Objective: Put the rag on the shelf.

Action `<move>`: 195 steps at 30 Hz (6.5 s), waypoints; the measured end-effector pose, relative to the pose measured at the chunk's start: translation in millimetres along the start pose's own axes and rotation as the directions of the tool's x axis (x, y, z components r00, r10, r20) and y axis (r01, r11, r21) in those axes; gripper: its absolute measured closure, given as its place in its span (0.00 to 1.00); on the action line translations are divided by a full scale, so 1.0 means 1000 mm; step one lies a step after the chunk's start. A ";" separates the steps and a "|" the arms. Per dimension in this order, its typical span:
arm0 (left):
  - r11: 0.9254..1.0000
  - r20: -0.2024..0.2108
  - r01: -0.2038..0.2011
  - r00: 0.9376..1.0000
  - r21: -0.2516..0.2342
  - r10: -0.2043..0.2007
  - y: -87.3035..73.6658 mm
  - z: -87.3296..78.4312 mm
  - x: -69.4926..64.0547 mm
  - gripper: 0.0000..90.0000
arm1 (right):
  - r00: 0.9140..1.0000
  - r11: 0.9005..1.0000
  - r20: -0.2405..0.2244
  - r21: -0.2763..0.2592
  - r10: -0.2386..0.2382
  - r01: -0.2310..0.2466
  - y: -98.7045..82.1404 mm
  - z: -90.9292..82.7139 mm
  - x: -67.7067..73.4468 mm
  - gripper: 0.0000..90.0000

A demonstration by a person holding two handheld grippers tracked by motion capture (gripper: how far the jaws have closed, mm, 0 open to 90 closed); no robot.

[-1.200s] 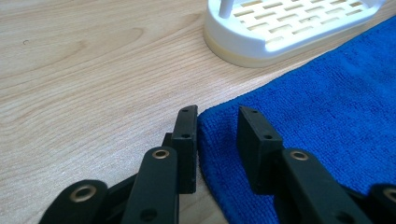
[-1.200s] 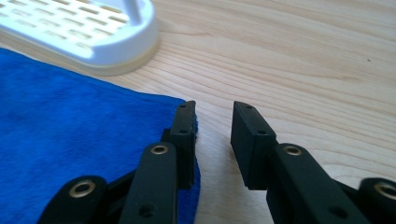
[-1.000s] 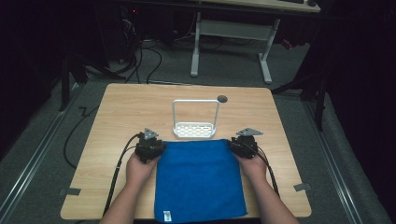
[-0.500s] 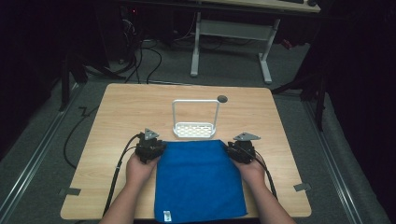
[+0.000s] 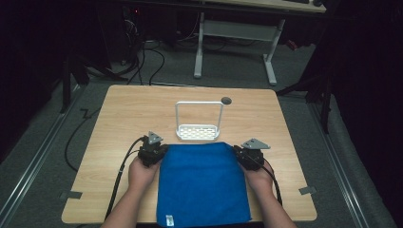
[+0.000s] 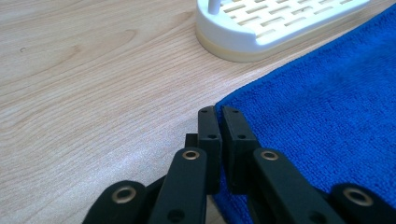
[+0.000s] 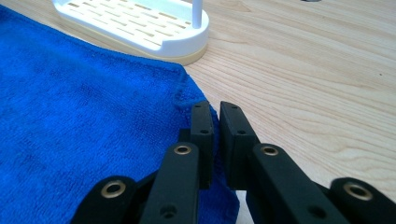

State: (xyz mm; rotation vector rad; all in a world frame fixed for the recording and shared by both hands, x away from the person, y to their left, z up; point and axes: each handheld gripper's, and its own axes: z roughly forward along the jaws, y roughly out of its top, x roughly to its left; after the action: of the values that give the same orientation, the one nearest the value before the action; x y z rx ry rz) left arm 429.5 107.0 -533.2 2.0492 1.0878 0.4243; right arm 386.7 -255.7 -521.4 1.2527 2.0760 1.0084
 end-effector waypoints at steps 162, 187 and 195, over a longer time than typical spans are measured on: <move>0.970 -0.051 -0.018 0.999 -0.241 0.006 0.123 0.000 0.051 0.98 | 0.991 0.974 0.129 -0.225 0.045 -0.015 0.133 0.022 -0.051 0.99; 0.983 0.037 0.004 0.999 -0.184 0.003 0.073 0.020 0.039 0.98 | 0.997 0.988 0.076 -0.154 0.029 -0.017 0.094 0.044 -0.032 0.99; 0.987 0.044 0.001 0.999 -0.159 0.007 0.060 0.022 0.038 0.98 | 0.997 0.993 0.065 -0.117 0.036 -0.028 0.086 0.051 -0.033 0.99</move>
State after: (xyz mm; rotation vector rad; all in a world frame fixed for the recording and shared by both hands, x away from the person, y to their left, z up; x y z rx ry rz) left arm 498.6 106.8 -504.7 1.9110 0.9920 0.4505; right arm 482.7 -242.6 -481.4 1.2472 1.9243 1.0707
